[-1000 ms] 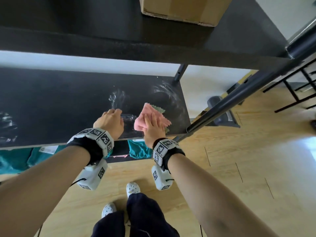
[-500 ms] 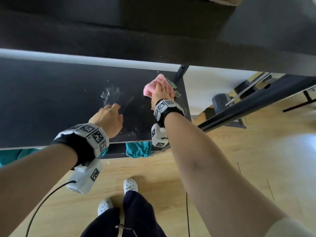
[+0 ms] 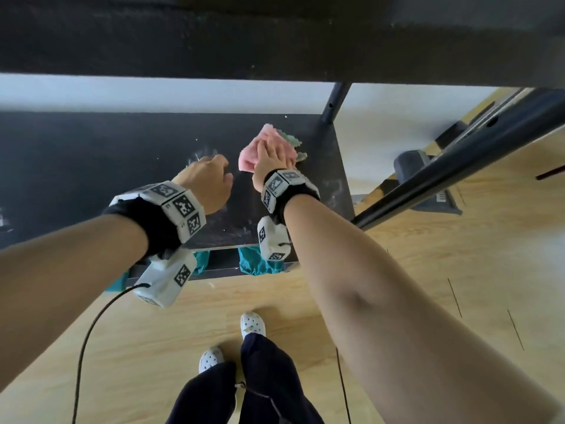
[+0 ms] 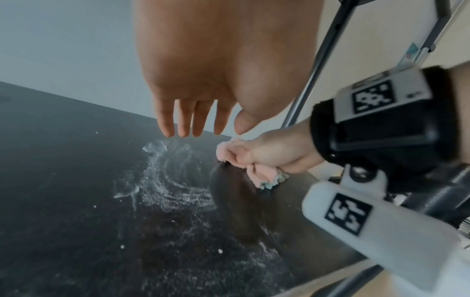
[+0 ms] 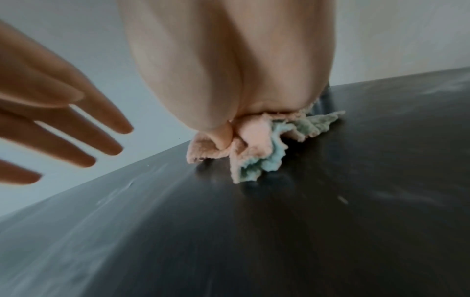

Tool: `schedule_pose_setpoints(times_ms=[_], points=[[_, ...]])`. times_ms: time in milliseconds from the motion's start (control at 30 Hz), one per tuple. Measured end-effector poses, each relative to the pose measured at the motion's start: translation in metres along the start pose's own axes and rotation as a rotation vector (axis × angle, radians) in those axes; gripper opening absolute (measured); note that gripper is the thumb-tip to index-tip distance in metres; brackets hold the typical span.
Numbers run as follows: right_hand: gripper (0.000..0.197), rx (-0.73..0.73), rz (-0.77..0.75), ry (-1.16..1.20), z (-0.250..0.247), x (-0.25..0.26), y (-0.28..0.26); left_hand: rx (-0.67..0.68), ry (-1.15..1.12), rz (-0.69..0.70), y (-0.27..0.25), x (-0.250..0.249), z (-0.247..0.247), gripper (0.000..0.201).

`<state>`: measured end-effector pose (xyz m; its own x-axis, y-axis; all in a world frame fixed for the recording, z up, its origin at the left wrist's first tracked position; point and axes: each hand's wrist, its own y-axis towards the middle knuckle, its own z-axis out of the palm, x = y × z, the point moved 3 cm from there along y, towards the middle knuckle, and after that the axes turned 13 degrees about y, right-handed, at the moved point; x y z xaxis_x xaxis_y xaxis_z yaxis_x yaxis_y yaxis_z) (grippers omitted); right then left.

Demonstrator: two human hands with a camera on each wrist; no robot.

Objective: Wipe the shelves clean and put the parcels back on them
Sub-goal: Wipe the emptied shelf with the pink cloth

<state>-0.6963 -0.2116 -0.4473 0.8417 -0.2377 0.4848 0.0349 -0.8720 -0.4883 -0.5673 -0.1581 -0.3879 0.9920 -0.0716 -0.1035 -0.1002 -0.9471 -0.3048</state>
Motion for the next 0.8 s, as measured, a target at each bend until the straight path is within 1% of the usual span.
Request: schedule_pose_setpoints(times_ms=[133, 233, 333, 467, 533, 600, 667, 733, 800], points=[[0.079, 0.041, -0.058, -0.054, -0.014, 0.004, 0.043, -0.023, 0.032, -0.006, 0.009, 0.010, 0.002, 0.033], [0.082, -0.017, -0.061, -0.025, -0.035, -0.005, 0.059, -0.031, 0.028, -0.011, 0.015, 0.017, 0.003, 0.035], [0.082, -0.054, -0.008, 0.008, -0.054, -0.019, 0.060, -0.016, 0.039, 0.008, 0.016, 0.020, 0.004, 0.037], [0.078, -0.151, 0.104, 0.024, -0.061, -0.041, 0.039, 0.030, 0.040, 0.036, 0.010, 0.019, 0.005, 0.040], [0.076, -0.199, 0.167, 0.033, -0.057, -0.052, 0.022, 0.028, 0.015, 0.046, 0.004, 0.017, 0.004, 0.039], [0.072, -0.222, 0.220, 0.065, -0.045, -0.059, 0.002, -0.017, -0.008, 0.064, -0.002, 0.017, 0.002, 0.036], [0.069, -0.247, 0.227, 0.058, -0.031, -0.062, -0.018, -0.062, -0.029, 0.065, -0.010, 0.022, 0.001, 0.036], [0.076, -0.215, 0.230, 0.037, -0.017, -0.060, -0.040, -0.062, -0.038, 0.049, -0.017, 0.029, 0.003, 0.036], [0.082, -0.131, 0.189, 0.029, 0.001, -0.047, -0.060, -0.047, -0.033, 0.022, -0.023, 0.037, 0.006, 0.036]])
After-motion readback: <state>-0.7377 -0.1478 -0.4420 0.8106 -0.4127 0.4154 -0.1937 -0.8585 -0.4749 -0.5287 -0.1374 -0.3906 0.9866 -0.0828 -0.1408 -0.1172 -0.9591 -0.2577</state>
